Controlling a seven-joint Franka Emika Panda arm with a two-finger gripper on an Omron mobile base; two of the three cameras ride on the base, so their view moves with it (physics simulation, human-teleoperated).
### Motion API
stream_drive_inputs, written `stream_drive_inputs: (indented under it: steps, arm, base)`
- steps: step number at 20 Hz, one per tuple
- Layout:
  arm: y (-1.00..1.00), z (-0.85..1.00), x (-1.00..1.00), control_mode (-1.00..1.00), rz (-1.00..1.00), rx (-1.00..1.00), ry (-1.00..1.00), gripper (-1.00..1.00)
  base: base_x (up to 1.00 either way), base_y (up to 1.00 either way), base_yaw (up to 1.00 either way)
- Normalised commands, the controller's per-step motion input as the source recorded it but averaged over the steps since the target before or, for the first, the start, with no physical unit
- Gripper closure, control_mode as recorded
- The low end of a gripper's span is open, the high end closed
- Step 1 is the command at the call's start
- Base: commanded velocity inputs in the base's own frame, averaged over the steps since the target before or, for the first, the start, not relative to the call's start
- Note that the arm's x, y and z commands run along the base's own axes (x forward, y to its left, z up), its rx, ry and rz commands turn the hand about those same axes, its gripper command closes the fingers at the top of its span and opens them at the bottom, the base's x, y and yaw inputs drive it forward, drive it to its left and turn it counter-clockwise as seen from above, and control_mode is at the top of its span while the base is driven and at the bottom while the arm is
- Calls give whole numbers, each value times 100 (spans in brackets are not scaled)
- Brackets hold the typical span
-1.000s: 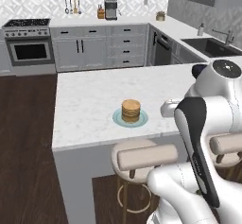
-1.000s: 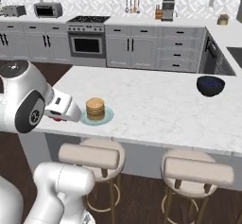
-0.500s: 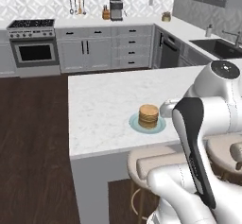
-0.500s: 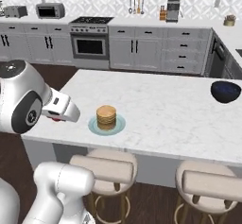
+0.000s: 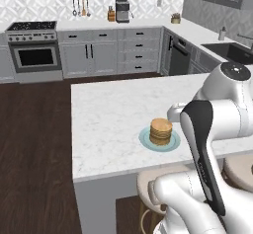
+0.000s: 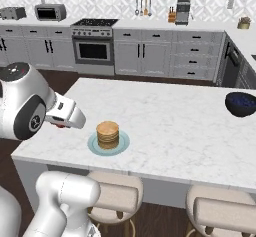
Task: Take the strawberry from the fridge and place it on top of the pancake, located on the dining counter.
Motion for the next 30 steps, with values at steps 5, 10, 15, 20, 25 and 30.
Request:
stream_drive_inputs:
  steps: [5, 10, 15, 20, 25, 30]
  arm:
    - [0, 0, 0, 100, 0, 0, 0, 100]
    - [0, 0, 0, 100, 0, 0, 0, 100]
    - [0, 0, 40, -100, 5, 0, 0, 100]
    - [-8, -2, 100, -100, 7, 0, 12, 100]
    - [-11, -10, 100, -100, 0, 0, 25, 100]
    - [-9, -58, 59, -100, 0, -4, 19, 100]
  base:
    - [6, 0, 0]
    - [0, 0, 0]
    - [0, 0, 0]
    - [0, 0, 0]
    - [0, 0, 0]
    - [0, 0, 0]
